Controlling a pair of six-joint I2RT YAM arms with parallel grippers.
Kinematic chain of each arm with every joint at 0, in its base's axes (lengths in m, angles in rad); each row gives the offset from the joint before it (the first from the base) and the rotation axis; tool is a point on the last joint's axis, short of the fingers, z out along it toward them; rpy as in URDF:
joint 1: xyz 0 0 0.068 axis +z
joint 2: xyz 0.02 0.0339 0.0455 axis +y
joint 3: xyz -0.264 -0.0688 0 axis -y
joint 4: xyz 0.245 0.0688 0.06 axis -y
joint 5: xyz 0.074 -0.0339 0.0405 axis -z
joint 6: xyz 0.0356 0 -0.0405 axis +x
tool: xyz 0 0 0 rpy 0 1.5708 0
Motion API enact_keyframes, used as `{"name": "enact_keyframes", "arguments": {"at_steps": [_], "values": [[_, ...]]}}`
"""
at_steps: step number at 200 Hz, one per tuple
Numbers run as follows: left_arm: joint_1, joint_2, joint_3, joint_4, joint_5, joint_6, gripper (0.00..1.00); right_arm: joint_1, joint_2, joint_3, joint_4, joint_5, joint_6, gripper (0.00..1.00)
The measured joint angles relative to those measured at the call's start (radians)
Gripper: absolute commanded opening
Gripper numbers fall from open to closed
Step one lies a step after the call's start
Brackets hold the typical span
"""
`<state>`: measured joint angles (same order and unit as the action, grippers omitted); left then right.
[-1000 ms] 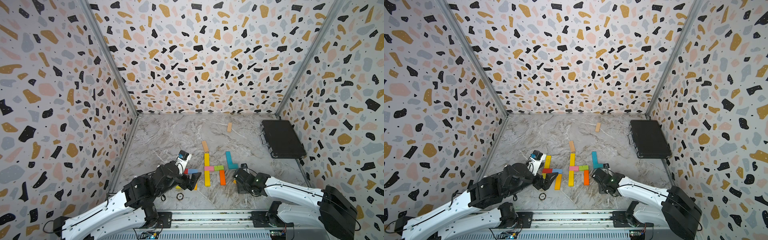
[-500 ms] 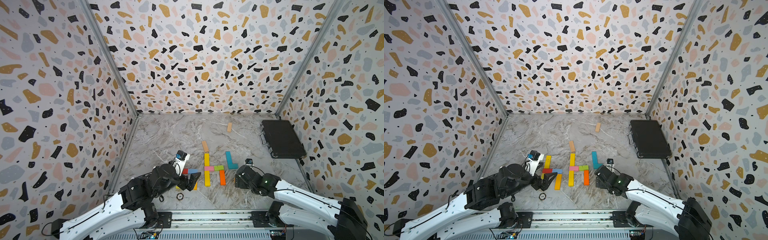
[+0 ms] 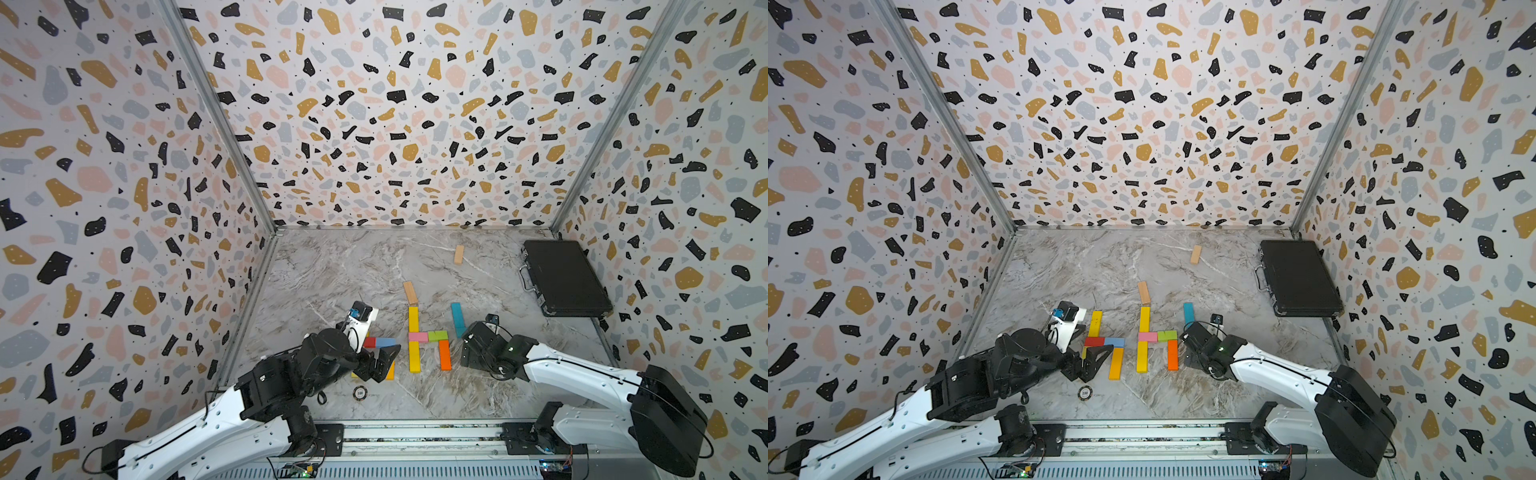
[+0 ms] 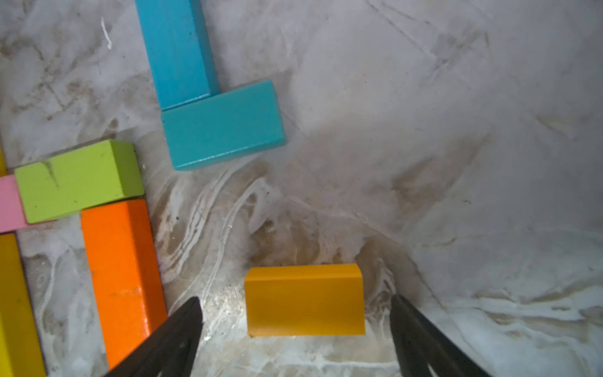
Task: Assemble the letter h with building blocks
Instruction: Pick up the building block from the center of the board, then place the building block at the center of the board.
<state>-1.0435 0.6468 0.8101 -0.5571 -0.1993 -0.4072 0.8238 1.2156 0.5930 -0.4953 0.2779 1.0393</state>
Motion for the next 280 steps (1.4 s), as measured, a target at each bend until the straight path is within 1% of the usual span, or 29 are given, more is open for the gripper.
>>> {"name": "enact_keyframes", "arguments": {"at_steps": [56,95,127,147,166,187,203,223,257,280], "values": [[0.000,0.000,-0.001,0.001,0.000,0.000,0.99,-0.013,0.073,-0.013,0.049,-0.064,-0.015,0.81],[0.000,0.000,-0.001,0.001,0.000,0.000,0.99,-0.013,0.089,-0.012,0.055,-0.057,-0.044,0.76],[0.000,0.000,-0.002,0.001,0.000,0.000,0.99,-0.019,0.095,-0.012,0.055,-0.047,-0.071,0.66],[0.000,0.001,-0.005,0.002,0.000,0.000,0.99,-0.025,0.094,-0.012,0.059,-0.045,-0.098,0.64],[0.000,0.002,-0.005,0.001,0.000,0.000,0.99,-0.033,0.076,-0.013,0.056,-0.044,-0.153,0.63],[0.000,0.005,-0.005,0.002,0.000,0.000,0.99,-0.054,0.009,-0.008,0.037,-0.040,-0.243,0.63],[0.000,0.005,-0.005,0.001,0.000,0.000,0.99,-0.089,-0.041,0.020,0.010,-0.035,-0.329,0.63],[0.000,0.005,-0.005,0.002,0.000,0.000,0.99,-0.142,-0.069,0.075,-0.014,-0.028,-0.420,0.64],[0.000,0.005,-0.005,0.001,0.006,0.000,0.99,-0.230,-0.051,0.142,-0.029,-0.024,-0.530,0.65],[0.000,0.006,-0.005,0.001,0.016,0.000,0.99,-0.298,0.009,0.185,-0.034,-0.063,-0.591,0.65]]}}
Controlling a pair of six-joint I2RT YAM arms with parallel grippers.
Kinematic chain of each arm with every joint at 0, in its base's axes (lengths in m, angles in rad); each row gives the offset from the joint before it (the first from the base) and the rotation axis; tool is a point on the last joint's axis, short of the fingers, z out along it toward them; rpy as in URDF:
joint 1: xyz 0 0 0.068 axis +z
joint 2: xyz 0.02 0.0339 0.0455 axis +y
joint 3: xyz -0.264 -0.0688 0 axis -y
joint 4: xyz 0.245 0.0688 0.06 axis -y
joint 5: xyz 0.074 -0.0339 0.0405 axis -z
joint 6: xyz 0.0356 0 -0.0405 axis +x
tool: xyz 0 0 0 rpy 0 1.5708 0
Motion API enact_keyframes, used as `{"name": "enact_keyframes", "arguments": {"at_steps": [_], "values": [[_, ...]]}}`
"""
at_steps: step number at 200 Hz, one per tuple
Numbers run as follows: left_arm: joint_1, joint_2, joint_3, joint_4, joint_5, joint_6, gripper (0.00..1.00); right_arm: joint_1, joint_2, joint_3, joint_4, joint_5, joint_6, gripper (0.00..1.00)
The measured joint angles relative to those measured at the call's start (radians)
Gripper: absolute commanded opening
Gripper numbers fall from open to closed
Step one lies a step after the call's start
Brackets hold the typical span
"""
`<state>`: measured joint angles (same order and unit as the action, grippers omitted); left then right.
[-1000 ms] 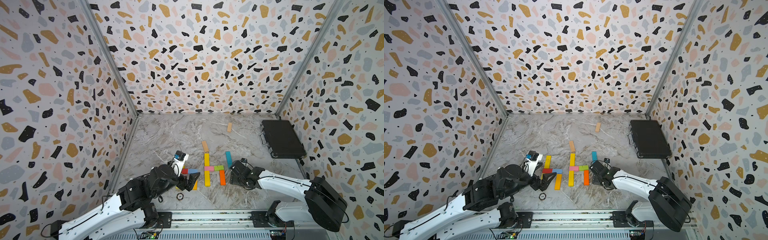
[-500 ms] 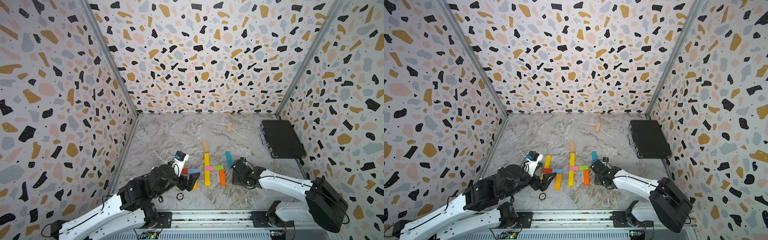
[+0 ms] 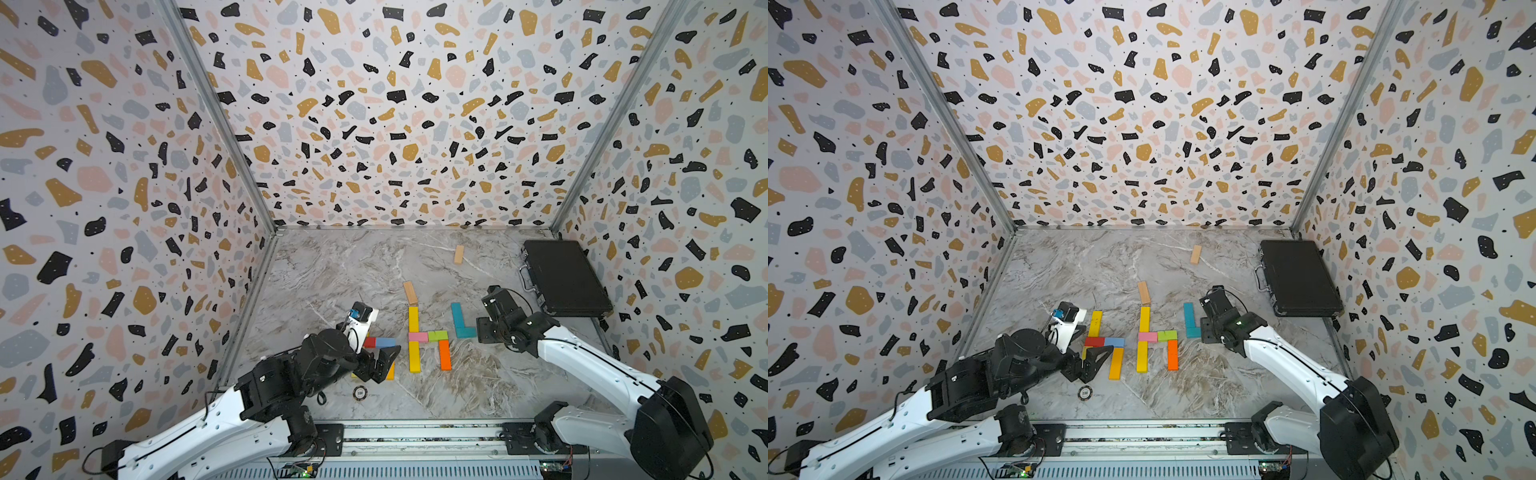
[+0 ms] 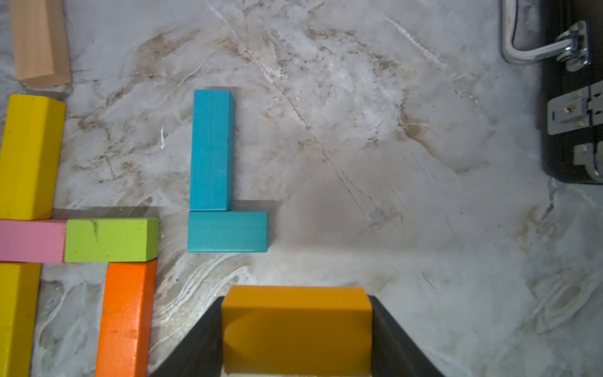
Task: Assemble the letter h with building blocks
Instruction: Place the building block at the center of the board.
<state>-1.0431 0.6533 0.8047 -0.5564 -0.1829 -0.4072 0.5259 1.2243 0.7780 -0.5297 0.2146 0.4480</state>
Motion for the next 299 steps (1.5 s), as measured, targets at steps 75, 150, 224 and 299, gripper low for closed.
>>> {"name": "enact_keyframes", "arguments": {"at_steps": [75,150,224,299], "values": [[0.000,-0.017,0.000,0.000,0.019,0.000,0.99,-0.107,0.176,0.059,-0.001,-0.129,-0.095,0.65],[0.000,-0.024,0.000,0.000,0.021,0.000,0.99,-0.156,0.282,0.064,0.008,-0.166,-0.122,0.64],[0.000,-0.024,-0.003,0.000,0.021,0.000,0.99,-0.162,0.341,0.103,0.025,-0.169,-0.146,0.64],[0.000,-0.023,-0.008,0.000,0.021,0.000,0.99,-0.168,0.371,0.104,0.035,-0.169,-0.159,0.66]]}}
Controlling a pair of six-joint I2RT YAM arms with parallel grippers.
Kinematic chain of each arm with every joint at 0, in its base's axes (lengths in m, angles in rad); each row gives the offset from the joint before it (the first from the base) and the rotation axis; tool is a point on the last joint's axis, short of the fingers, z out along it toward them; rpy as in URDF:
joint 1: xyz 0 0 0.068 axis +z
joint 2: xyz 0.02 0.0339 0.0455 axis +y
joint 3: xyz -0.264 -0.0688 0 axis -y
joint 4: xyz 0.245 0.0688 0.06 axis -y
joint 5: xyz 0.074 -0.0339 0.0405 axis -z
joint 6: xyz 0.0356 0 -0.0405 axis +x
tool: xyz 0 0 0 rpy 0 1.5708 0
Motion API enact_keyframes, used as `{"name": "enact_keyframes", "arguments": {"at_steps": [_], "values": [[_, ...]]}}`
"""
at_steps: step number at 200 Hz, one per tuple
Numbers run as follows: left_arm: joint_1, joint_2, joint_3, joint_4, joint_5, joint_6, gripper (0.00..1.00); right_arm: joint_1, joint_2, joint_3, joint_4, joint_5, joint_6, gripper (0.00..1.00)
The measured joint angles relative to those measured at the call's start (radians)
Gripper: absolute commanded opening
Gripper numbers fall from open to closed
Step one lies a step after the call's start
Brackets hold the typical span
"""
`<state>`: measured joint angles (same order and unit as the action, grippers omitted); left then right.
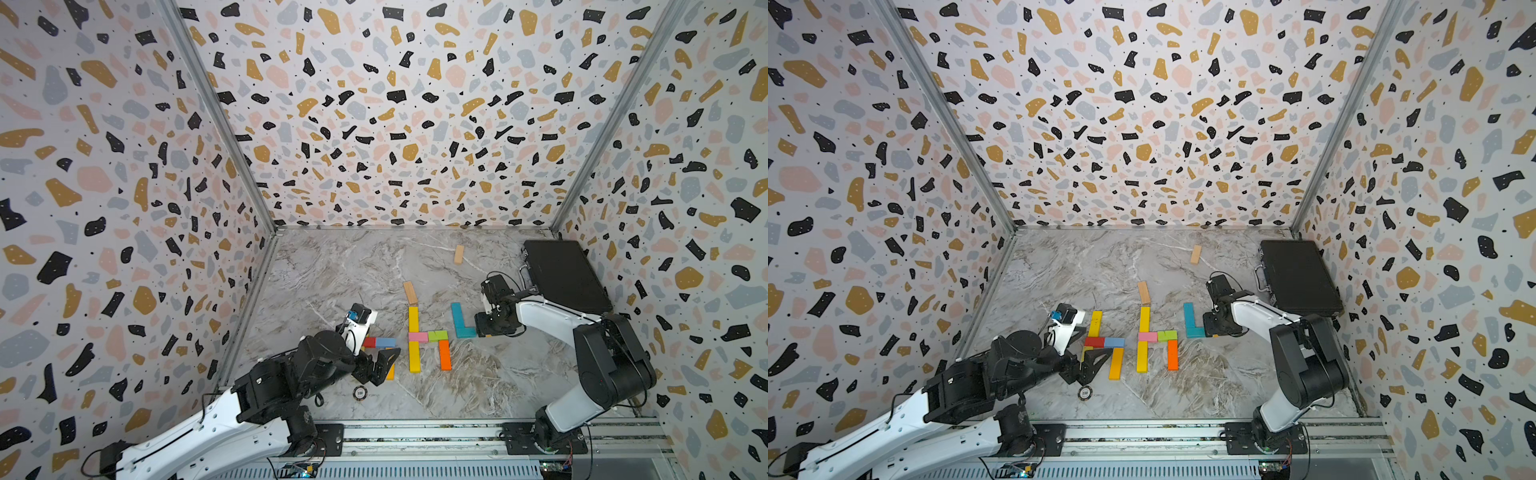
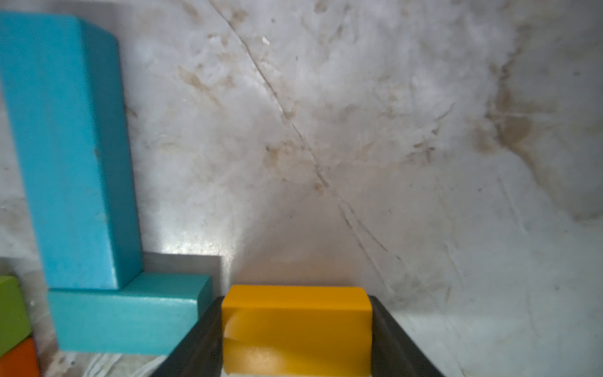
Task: Assemble the letter h with building blocks
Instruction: Place the building block at the center of the board, then assemble the building block at the center of the board.
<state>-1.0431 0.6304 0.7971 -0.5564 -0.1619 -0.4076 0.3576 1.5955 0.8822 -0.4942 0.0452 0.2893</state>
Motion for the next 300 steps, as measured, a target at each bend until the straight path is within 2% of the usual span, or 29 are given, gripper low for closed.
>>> {"name": "enact_keyframes", "arguments": {"at_steps": [145,199,269,300], "values": [[0.000,0.015,0.000,0.001,0.000,0.000,0.99,-0.010,0.000,0.000,0.023,0.016,0.002,0.77],[0.000,0.022,0.000,0.003,0.000,0.000,0.99,-0.019,-0.126,0.000,0.026,0.032,0.037,0.89],[0.000,0.021,0.000,0.003,0.000,0.000,0.99,-0.129,-0.119,-0.047,0.080,-0.109,0.138,0.90],[0.000,0.021,0.000,0.003,0.000,0.000,0.99,-0.137,-0.113,-0.066,0.096,-0.172,0.160,0.90]]}}
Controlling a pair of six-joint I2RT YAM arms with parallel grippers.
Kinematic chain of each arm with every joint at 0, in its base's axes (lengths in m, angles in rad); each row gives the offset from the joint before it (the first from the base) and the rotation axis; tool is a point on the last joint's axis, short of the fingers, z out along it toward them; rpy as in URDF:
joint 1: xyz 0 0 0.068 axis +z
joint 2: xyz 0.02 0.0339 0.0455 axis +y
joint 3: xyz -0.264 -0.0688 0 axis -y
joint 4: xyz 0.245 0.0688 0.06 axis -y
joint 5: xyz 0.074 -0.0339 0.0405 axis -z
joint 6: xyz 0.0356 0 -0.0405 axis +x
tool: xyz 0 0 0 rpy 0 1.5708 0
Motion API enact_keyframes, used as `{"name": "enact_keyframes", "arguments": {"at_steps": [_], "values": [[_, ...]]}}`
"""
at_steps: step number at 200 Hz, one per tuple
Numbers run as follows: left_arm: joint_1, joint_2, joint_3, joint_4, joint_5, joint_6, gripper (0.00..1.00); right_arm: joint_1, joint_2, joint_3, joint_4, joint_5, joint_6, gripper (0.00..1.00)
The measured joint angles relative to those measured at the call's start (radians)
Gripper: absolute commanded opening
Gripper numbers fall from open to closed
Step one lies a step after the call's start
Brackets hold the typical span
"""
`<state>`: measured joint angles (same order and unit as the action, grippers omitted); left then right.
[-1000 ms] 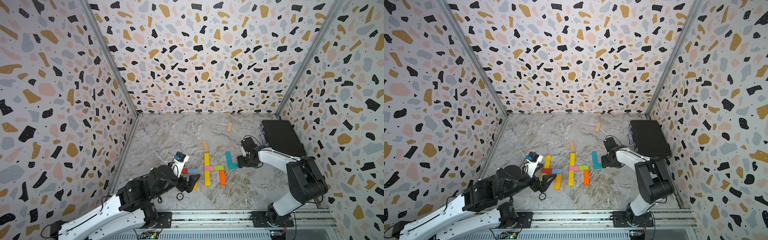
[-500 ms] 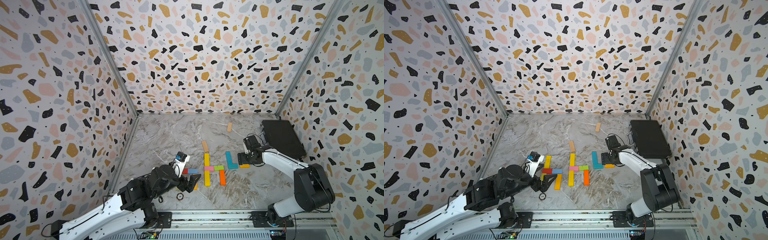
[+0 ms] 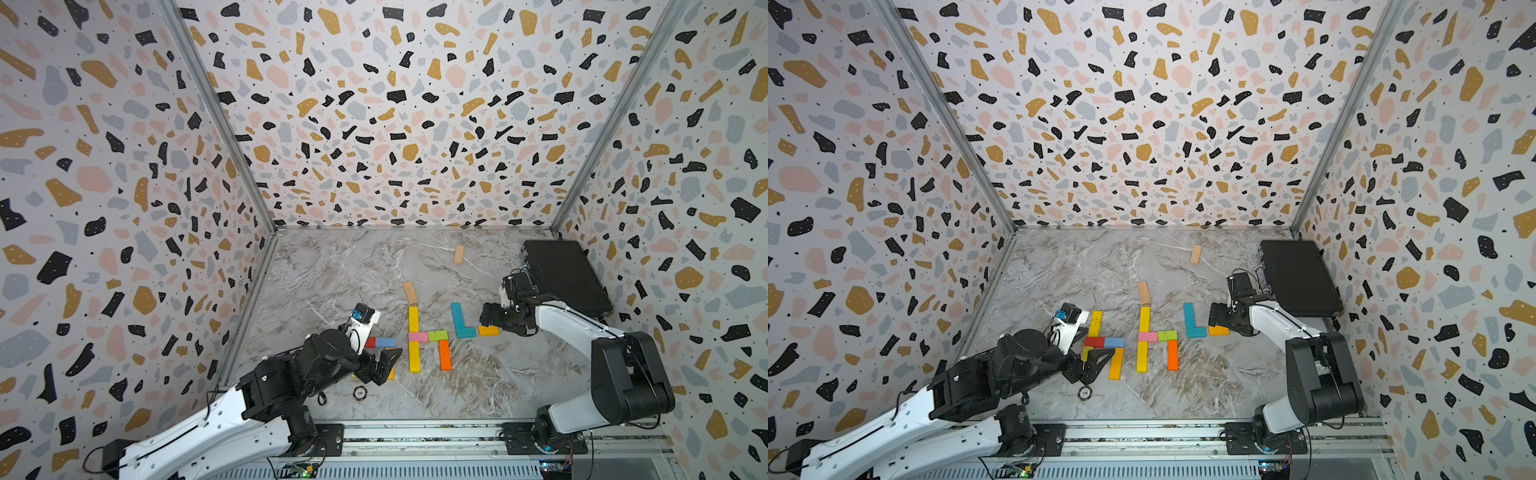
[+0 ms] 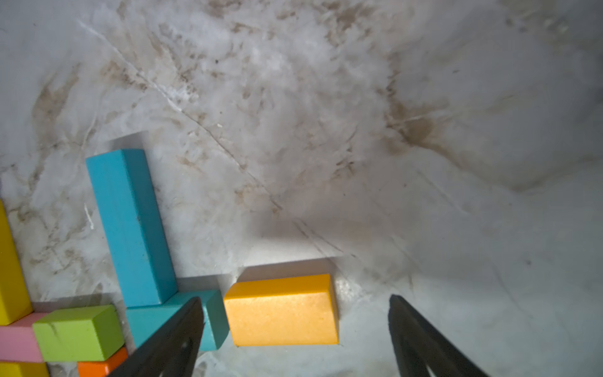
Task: Assemble the letter h with building blocks
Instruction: Assemble the building block at the center of the board.
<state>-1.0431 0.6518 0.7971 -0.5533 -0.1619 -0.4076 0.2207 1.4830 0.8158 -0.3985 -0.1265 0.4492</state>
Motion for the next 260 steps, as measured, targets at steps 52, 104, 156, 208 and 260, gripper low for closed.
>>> {"name": "enact_keyframes", "arguments": {"at_steps": [52,104,156,208,260], "values": [[0.000,0.003,0.000,0.000,0.000,0.000,0.99,0.000,0.010,-0.016,0.026,-0.057,0.002,0.87],[0.000,0.007,0.000,0.000,0.000,0.000,0.99,0.000,0.022,-0.031,0.039,-0.087,0.003,0.84],[0.000,0.010,0.000,0.001,0.000,0.000,0.99,0.000,0.026,-0.039,0.055,-0.114,0.004,0.84],[0.001,0.012,0.000,0.000,0.000,0.000,0.99,0.002,0.031,-0.039,0.063,-0.128,0.003,0.84],[0.001,0.015,0.000,0.001,0.000,0.000,0.99,0.005,0.031,-0.039,0.064,-0.133,0.000,0.84]]}}
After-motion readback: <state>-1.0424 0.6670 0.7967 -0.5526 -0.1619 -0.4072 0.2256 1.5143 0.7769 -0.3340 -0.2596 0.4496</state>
